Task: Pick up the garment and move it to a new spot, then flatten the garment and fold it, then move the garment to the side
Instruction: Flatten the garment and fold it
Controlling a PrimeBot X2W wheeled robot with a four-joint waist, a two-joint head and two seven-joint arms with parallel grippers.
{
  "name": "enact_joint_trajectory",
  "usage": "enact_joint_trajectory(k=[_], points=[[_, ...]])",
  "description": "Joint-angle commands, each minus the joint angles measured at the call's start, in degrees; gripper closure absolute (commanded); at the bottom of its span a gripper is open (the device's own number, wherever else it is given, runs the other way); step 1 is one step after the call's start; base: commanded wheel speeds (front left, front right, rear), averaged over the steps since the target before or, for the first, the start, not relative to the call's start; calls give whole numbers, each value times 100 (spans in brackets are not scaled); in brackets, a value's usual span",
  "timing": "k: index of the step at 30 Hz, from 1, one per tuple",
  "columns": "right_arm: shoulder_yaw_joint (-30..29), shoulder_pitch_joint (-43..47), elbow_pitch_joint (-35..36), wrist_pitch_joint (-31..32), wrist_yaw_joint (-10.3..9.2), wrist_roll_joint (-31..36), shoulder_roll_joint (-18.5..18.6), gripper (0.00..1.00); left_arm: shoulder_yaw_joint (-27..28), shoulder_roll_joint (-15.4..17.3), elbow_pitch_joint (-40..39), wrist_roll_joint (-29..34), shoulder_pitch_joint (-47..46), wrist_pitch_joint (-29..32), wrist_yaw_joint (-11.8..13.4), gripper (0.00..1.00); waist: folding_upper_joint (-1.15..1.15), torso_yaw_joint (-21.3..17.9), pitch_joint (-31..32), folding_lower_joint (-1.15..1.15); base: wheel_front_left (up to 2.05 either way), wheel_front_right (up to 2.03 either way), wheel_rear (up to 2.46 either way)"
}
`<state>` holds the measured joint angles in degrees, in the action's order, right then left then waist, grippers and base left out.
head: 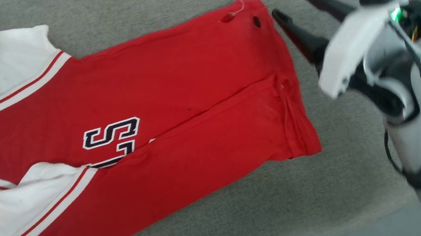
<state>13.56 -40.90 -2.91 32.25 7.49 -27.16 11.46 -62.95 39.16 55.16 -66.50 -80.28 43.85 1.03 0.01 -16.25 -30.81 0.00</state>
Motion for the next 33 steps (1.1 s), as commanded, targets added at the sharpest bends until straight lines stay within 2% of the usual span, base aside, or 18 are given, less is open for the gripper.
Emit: enact_joint_trajectory(k=[1, 5, 6, 11, 18, 19, 20, 21, 28, 33], points=[[43, -286, -324, 168, 0, -66, -58, 0, -124, -304, 90, 11, 348, -28, -41, 100, -1, 66, -27, 0, 0, 0, 0], [216, -951, -1234, 594, 0, -43, -51, 0, -119, -515, 129, 38, 211, -123, -98, 100, -1, 181, -57, 0, 0, 0, 0], [216, -951, -1234, 594, 0, -43, -51, 0, -119, -515, 129, 38, 211, -123, -98, 100, -1, 181, -57, 0, 0, 0, 0], [465, -1523, -2327, 1070, 0, -73, -193, 0, -105, -717, 241, 54, 75, -218, -157, 100, -1, 292, -85, 0, 0, 0, 0], [807, -1750, -3577, 1673, 1, -235, -476, 0, -115, -906, 417, 69, 25, -357, -260, 100, -1, 416, -102, 0, 0, 0, 0], [860, -1781, -3663, 1686, 1, -250, -479, 7, -107, -928, 436, 67, 13, -391, -266, 100, -1, 438, -96, 0, 0, 0, 0], [931, -1809, -3715, 1682, 1, -288, -473, 56, -93, -962, 456, 53, 1, -424, -281, 100, -1, 464, -84, 0, 0, 0, 0], [970, -1817, -3757, 1645, 2, -340, -453, 100, -91, -982, 479, 59, -14, -456, -300, 100, -1, 492, -66, 0, 0, 0, 0], [1199, -1865, -3729, 1158, -1, -505, 15, 100, -40, -1073, 565, 42, -182, -628, -460, 100, -1, 767, 250, 0, 0, 0, 0], [1251, -1706, -3523, 779, 0, -638, 333, 100, -15, -1163, 566, -51, -212, -506, -549, 100, -1, 997, 570, 0, 0, 0, 0]])
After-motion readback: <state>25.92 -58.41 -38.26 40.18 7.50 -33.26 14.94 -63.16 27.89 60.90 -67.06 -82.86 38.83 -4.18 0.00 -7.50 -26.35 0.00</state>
